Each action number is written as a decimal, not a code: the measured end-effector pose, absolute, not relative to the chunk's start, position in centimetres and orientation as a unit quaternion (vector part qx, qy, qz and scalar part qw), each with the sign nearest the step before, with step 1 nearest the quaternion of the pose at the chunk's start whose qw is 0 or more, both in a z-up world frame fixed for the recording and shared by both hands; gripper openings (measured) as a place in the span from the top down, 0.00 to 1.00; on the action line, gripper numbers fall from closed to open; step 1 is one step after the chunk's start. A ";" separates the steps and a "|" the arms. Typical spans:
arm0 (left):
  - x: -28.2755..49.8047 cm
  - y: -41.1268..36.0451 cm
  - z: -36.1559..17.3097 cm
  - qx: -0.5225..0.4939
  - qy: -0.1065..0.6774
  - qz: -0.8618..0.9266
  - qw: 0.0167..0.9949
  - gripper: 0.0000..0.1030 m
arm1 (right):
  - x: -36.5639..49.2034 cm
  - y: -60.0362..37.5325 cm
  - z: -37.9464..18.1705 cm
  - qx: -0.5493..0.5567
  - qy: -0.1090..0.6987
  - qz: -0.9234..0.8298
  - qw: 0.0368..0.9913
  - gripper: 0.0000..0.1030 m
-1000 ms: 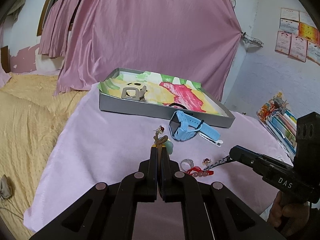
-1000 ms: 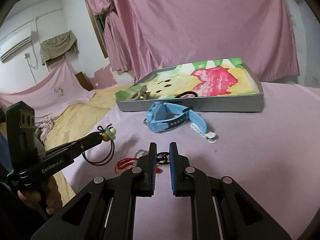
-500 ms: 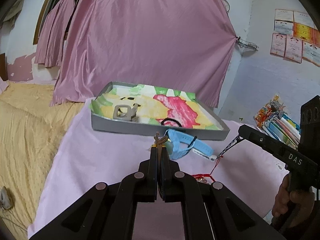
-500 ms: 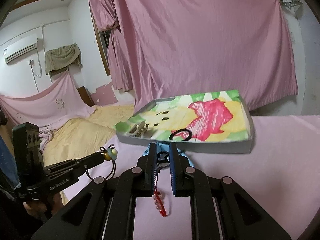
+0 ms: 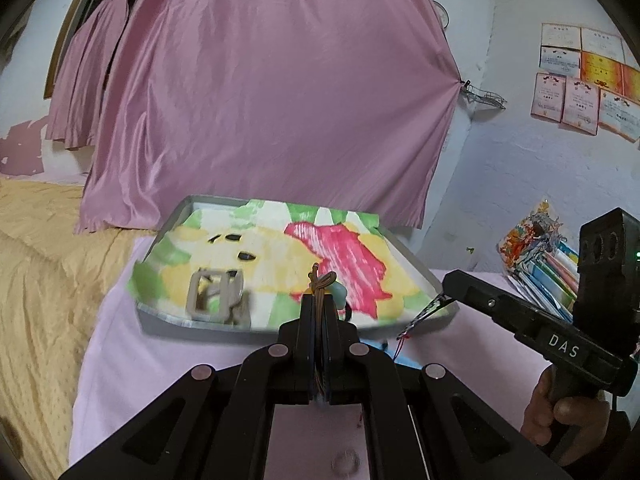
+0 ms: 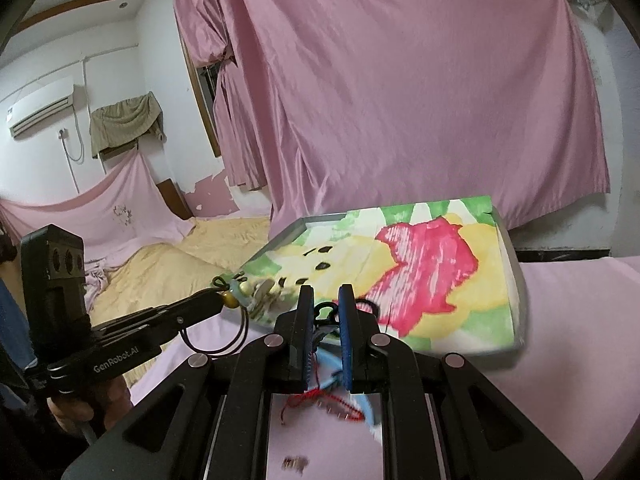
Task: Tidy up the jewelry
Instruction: 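Lower both items into the tray and open both tools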
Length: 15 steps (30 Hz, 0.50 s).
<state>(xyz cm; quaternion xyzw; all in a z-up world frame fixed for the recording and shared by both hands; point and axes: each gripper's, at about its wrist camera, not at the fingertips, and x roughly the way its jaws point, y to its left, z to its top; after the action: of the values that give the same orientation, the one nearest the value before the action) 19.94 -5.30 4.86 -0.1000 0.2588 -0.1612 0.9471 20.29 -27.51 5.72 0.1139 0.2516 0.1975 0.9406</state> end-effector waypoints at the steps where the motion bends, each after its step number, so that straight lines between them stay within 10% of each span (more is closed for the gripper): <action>1: 20.7 -5.4 4.9 -0.100 0.261 -0.163 0.946 0.97 | 20.9 -27.5 5.6 0.117 0.254 0.198 0.939 0.89; 15: 27.8 -7.1 2.9 -0.093 0.321 -0.160 0.929 0.97 | 27.5 -27.5 1.4 0.150 0.324 0.179 0.917 0.98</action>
<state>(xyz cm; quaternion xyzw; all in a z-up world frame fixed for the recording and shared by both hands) 27.79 -7.08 2.86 -0.0930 0.3205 -0.1603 0.9289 27.46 -27.47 1.37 0.1499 0.3245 0.1791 0.9166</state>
